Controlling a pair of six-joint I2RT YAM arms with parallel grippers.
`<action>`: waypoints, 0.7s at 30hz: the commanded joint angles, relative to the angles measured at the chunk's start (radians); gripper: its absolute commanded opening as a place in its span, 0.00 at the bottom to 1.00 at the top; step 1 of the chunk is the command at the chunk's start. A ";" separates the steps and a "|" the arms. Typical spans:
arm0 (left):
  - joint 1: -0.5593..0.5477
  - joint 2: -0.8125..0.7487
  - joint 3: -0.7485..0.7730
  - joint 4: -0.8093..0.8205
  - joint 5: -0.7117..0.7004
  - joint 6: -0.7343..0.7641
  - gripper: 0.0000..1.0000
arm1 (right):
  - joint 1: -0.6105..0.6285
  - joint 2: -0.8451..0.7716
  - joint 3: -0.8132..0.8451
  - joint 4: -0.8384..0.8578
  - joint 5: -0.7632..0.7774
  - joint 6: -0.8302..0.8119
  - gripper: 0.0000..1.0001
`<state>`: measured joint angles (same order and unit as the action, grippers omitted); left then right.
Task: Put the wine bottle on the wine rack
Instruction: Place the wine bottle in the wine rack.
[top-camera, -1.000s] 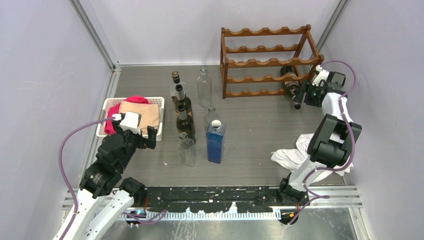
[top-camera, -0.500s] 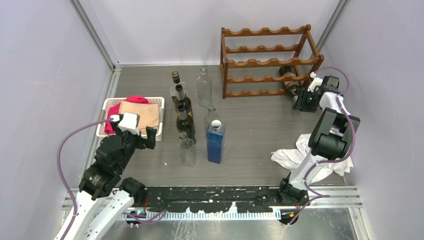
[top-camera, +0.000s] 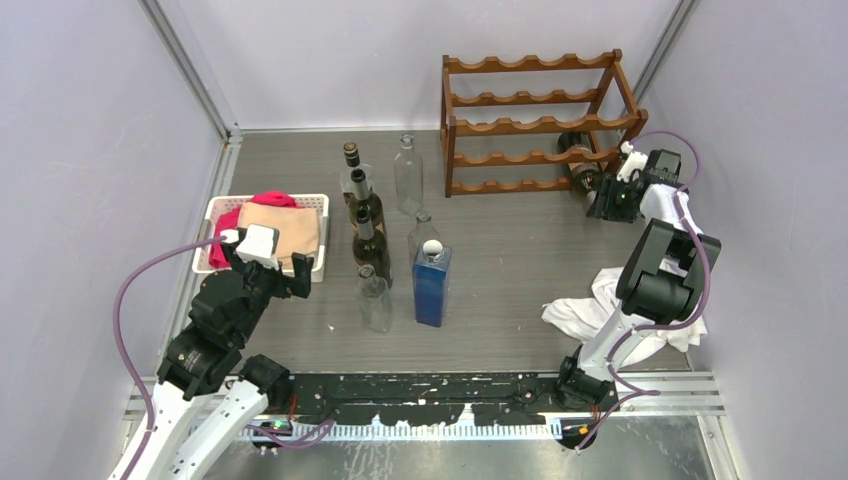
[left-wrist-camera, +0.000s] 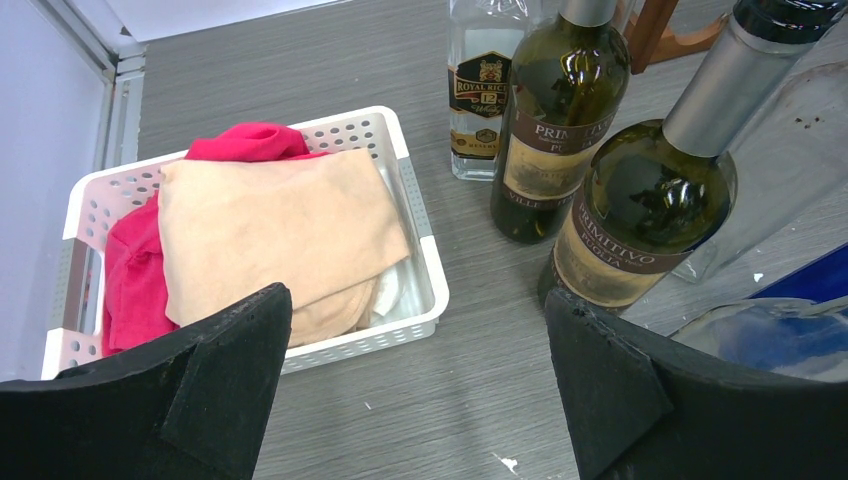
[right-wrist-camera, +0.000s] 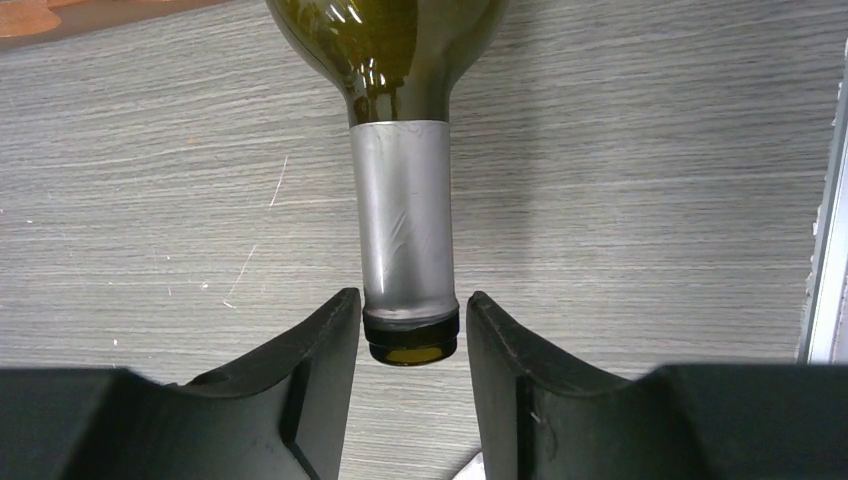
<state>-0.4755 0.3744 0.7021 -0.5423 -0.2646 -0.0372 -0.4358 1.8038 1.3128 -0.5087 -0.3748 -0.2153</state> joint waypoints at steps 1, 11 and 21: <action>0.008 -0.010 0.005 0.060 0.007 -0.001 0.96 | 0.000 -0.066 0.012 0.008 0.006 -0.020 0.47; 0.008 -0.009 0.005 0.060 0.008 0.000 0.96 | 0.000 -0.074 -0.028 0.025 -0.025 -0.030 0.03; 0.008 -0.002 0.005 0.061 0.010 0.000 0.96 | 0.000 0.026 -0.070 0.155 -0.034 0.014 0.01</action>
<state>-0.4755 0.3744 0.7021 -0.5423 -0.2607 -0.0399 -0.4351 1.8076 1.2499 -0.4416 -0.4007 -0.2184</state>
